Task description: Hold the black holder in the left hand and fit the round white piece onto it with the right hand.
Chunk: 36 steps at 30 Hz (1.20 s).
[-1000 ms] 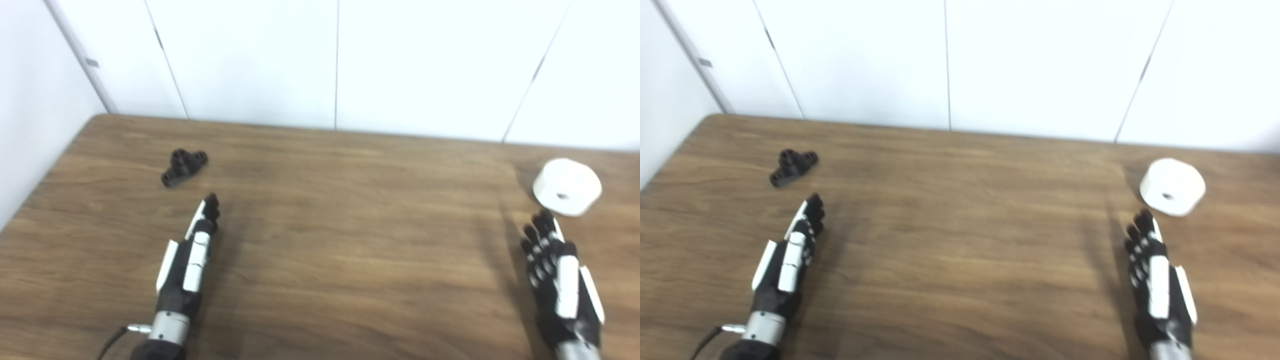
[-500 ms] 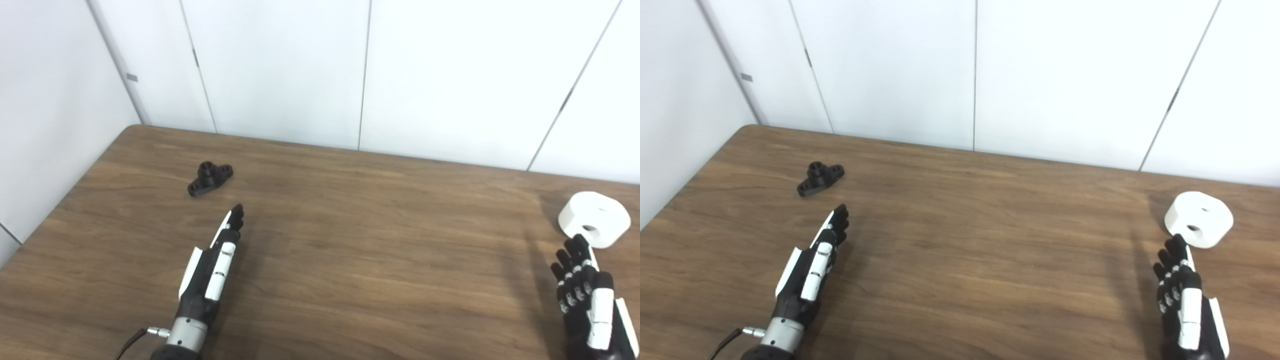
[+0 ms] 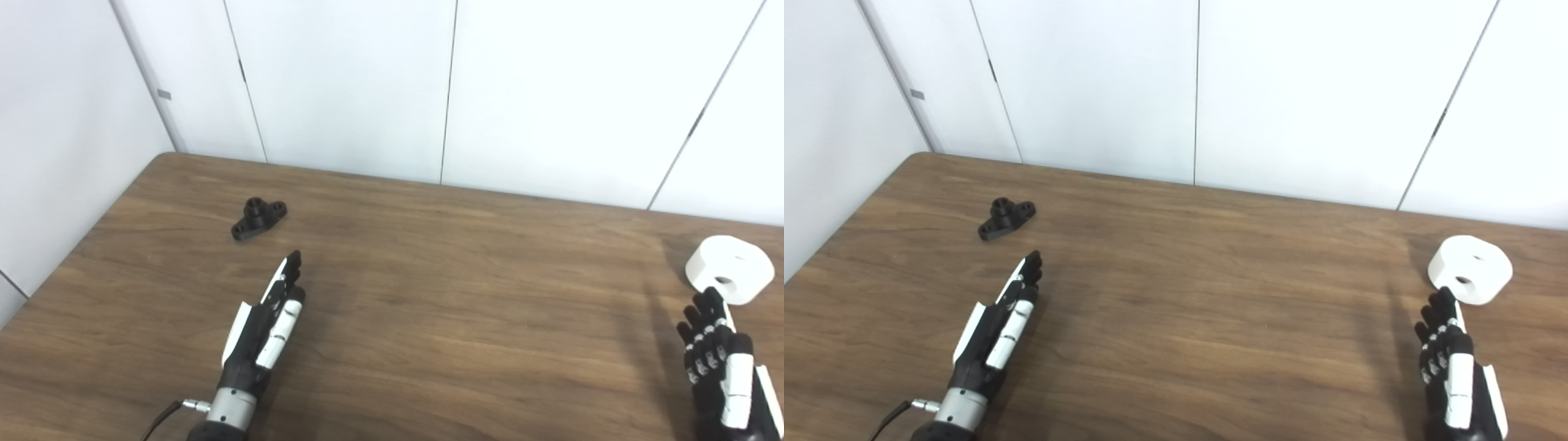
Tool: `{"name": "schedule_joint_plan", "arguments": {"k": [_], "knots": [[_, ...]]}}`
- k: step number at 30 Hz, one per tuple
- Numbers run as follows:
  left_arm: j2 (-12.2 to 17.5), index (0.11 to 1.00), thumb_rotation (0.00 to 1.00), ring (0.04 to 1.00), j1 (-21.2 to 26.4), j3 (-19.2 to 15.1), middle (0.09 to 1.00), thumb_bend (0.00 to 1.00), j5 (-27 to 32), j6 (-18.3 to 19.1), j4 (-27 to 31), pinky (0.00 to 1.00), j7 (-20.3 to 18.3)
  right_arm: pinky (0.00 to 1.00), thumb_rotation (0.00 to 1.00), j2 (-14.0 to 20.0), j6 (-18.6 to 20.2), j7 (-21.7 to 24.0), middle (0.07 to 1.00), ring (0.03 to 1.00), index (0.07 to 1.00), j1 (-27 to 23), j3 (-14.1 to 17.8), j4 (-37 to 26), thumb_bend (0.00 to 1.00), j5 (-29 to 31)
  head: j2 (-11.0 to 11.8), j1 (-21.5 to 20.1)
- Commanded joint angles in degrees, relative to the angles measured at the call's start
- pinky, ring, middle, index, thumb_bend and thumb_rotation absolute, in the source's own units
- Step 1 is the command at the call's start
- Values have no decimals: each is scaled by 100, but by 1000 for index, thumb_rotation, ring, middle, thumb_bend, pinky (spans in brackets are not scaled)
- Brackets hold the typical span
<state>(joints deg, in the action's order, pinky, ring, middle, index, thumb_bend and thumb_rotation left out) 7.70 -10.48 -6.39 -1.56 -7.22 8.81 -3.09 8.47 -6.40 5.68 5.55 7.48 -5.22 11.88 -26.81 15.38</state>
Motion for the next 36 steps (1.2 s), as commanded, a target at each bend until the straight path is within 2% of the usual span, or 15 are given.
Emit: {"name": "schedule_joint_plan", "arguments": {"k": [1, 5, 9, 16, 19, 22, 30, 36], "knots": [[-62, 1000, 700, 1000, -130, 15, 1000, 445, -172, 49, -152, 1000, 154, 1000, 1000, -43, -123, 45, 996, 995, 999, 342, -7, 608, 555, -34, -4, 2], [14, 1000, 574, 1000, -104, -1, 1000, 443, -665, 153, 139, 998, 341, 1000, 1000, -18, -109, 61, 996, 993, 999, 351, -24, 592, 571, -59, -6, 33], [106, 1000, 448, 1000, -15, -44, 1000, 445, -729, 251, 341, 999, 337, 1000, 1000, -34, -148, 73, 997, 986, 1000, 347, -18, 614, 570, -18, 15, 46], [321, 976, 400, 974, 264, -186, 984, 509, -1030, 466, 642, 944, 394, 1000, 1000, -57, -90, 52, 992, 991, 993, 359, -15, 599, 590, 22, -6, 38], [429, 967, 335, 978, 439, -288, 990, 541, -1043, 572, 693, 953, 414, 1000, 1000, -66, -108, 59, 992, 992, 995, 356, -13, 615, 593, 43, -13, 32], [548, 969, 346, 996, 596, -407, 999, 585, -1036, 658, 710, 981, 420, 1000, 1000, -77, -96, 44, 994, 992, 997, 370, -21, 574, 576, 28, -27, 40], [887, 964, 345, 1000, 899, -602, 998, 588, -1097, 872, 728, 1000, 397, 1000, 1000, -69, -160, 58, 995, 985, 998, 388, -46, 575, 575, -24, -37, 18], [1124, 957, 413, 1000, 1130, -733, 1000, 627, -1370, 1021, 507, 1000, 528, 1000, 1000, -89, -124, 49, 998, 988, 1000, 405, -55, 534, 569, -27, -60, 3]]}}
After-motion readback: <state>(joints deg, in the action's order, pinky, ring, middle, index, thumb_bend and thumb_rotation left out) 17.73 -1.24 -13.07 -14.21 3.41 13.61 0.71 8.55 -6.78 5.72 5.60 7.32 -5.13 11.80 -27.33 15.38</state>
